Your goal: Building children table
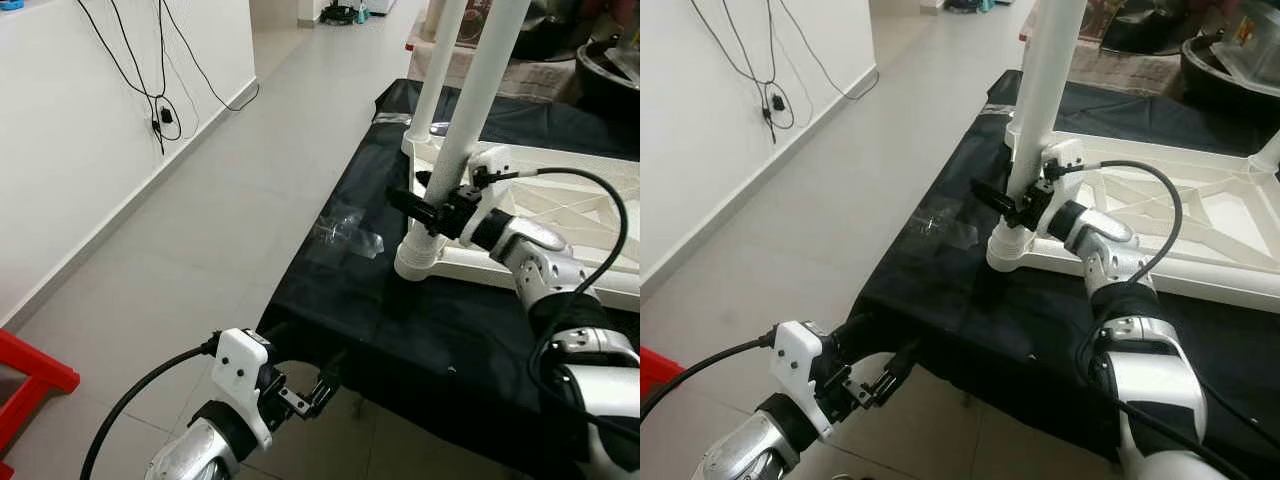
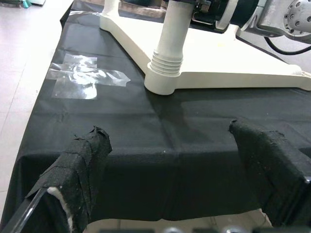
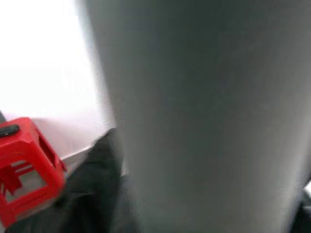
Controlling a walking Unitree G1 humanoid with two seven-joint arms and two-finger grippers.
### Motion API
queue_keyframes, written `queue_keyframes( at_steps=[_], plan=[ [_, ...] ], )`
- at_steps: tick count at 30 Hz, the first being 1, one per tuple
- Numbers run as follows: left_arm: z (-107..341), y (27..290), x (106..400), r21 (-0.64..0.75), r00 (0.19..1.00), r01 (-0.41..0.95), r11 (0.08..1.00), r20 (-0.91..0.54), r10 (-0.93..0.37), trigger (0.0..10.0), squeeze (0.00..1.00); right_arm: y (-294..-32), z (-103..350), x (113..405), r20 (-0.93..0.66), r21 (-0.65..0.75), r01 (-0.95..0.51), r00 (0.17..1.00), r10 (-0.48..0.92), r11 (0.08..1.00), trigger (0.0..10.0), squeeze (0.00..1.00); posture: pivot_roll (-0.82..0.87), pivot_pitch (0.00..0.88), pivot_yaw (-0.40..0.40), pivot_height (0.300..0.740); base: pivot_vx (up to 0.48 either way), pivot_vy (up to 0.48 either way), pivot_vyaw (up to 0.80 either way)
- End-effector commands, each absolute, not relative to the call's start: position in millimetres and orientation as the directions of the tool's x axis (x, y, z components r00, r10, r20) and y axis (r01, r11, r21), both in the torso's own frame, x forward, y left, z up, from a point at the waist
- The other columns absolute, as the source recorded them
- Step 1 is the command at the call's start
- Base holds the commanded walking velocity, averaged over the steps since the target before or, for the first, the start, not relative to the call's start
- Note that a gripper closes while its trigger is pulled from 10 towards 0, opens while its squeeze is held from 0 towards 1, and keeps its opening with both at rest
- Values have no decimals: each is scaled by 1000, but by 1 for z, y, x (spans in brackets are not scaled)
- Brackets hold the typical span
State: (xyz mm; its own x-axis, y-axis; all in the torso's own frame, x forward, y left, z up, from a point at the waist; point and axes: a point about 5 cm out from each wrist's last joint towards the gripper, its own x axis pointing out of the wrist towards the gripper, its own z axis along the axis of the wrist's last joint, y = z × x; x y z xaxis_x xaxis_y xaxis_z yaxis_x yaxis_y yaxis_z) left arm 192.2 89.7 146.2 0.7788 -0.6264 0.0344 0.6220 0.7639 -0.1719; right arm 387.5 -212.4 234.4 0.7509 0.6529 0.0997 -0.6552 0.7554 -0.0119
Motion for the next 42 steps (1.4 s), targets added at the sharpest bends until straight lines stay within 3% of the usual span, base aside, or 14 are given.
queue_keyframes(
  at_steps=[1,11,20,22,23,24,25,26,28,29,30,32,34,42],
  plan=[
    [145,90,190,-171,780,620,766,29,-625,10000,0,-211,236,388,83,-42,-676,732,676,736,0,0,138,157,-35,740,0,0,0],
    [145,91,191,-173,781,618,767,29,-623,10000,0,-202,226,387,85,-32,-703,706,703,710,0,0,134,163,-32,740,0,0,0],
    [145,91,192,-172,779,621,765,29,-626,10000,0,-194,206,382,123,29,-623,779,615,782,0,0,127,165,-29,740,0,0,0],
    [144,91,193,-171,778,622,764,28,-628,10000,0,-191,188,376,118,41,-410,908,403,911,0,0,120,165,-22,740,0,0,0],
    [144,91,193,-171,778,622,764,28,-628,10000,0,-191,188,376,118,41,-410,908,403,911,0,0,120,165,-22,740,0,0,0],
    [144,92,194,-170,778,623,764,28,-628,10000,0,-191,178,371,90,59,-221,972,216,973,0,0,117,165,-20,740,0,0,0],
    [144,92,194,-170,778,623,764,28,-628,10000,0,-191,178,371,90,59,-221,972,216,973,0,0,117,165,-20,740,0,0,0],
    [144,92,194,-169,777,623,763,28,-628,10000,0,-193,172,363,73,54,-21,997,17,998,0,0,115,165,-19,740,0,0,0],
    [144,92,195,-168,777,624,763,28,-629,10000,0,-194,165,347,34,81,254,966,-257,964,0,0,114,164,-17,740,0,0,0],
    [144,92,195,-168,777,624,763,28,-629,10000,0,-194,165,347,34,81,254,966,-257,964,0,0,114,164,-17,740,0,0,0],
    [144,92,195,-168,776,625,763,28,-630,10000,0,-190,163,340,13,98,365,930,-368,926,0,0,114,165,-18,740,0,0,0],
    [143,92,195,-167,776,625,763,28,-630,10000,0,-184,163,333,-9,120,449,892,-451,885,0,0,118,164,-18,740,0,0,0],
    [144,92,195,-167,777,624,764,29,-629,10000,0,-154,160,325,-80,201,543,839,-539,816,0,0,118,164,-22,740,0,0,0],
    [144,91,195,-166,776,625,763,30,-629,10000,0,-123,161,321,-140,274,541,841,-523,795,0,0,124,163,-25,740,0,0,0]
  ],
)
